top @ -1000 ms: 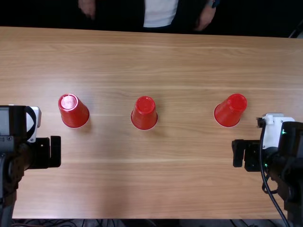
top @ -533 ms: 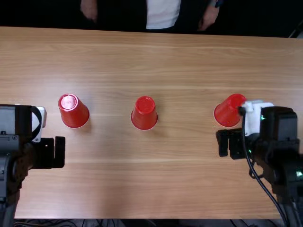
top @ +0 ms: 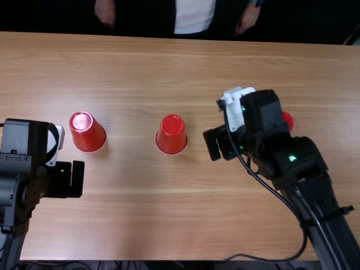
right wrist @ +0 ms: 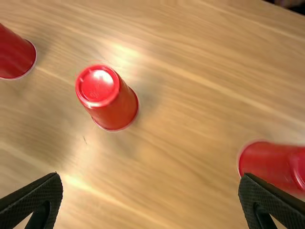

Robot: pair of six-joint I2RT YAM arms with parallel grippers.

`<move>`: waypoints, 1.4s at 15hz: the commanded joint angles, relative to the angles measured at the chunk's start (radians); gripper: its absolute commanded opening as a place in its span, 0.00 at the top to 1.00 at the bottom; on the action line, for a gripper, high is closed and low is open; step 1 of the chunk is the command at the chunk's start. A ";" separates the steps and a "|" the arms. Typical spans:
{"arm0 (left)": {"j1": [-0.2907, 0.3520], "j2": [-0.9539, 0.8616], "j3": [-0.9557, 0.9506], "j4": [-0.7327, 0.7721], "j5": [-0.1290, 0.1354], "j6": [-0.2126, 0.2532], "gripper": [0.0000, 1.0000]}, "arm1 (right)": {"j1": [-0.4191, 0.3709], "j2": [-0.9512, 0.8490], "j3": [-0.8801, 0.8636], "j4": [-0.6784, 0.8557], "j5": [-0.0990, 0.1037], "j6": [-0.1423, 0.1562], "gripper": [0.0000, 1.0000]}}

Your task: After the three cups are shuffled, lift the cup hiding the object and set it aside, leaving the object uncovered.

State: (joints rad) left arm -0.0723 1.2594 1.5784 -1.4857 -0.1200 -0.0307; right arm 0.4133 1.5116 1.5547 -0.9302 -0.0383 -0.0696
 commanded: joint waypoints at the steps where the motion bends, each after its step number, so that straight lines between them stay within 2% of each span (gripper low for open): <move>1: -0.007 0.001 0.020 0.004 0.004 -0.006 0.00 | 0.030 0.039 0.056 0.018 -0.008 0.007 0.00; 5: -0.007 0.000 0.014 0.008 0.004 -0.004 0.00 | 0.105 0.167 0.133 0.023 -0.008 0.009 0.00; 9: -0.006 -0.006 0.002 0.008 0.004 -0.006 0.00 | 0.142 0.294 0.202 0.025 -0.008 0.014 0.00; 11: -0.006 -0.012 -0.032 0.009 0.004 -0.006 0.00 | 0.150 0.348 0.239 0.025 -0.008 0.035 0.00; 21: -0.006 -0.015 -0.047 0.009 0.004 -0.004 0.00 | 0.159 0.542 0.303 0.031 -0.006 0.036 0.00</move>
State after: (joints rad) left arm -0.0723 1.2583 1.5429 -1.4761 -0.1204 -0.0303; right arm 0.5629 2.0266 1.8282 -0.8970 -0.0437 -0.0425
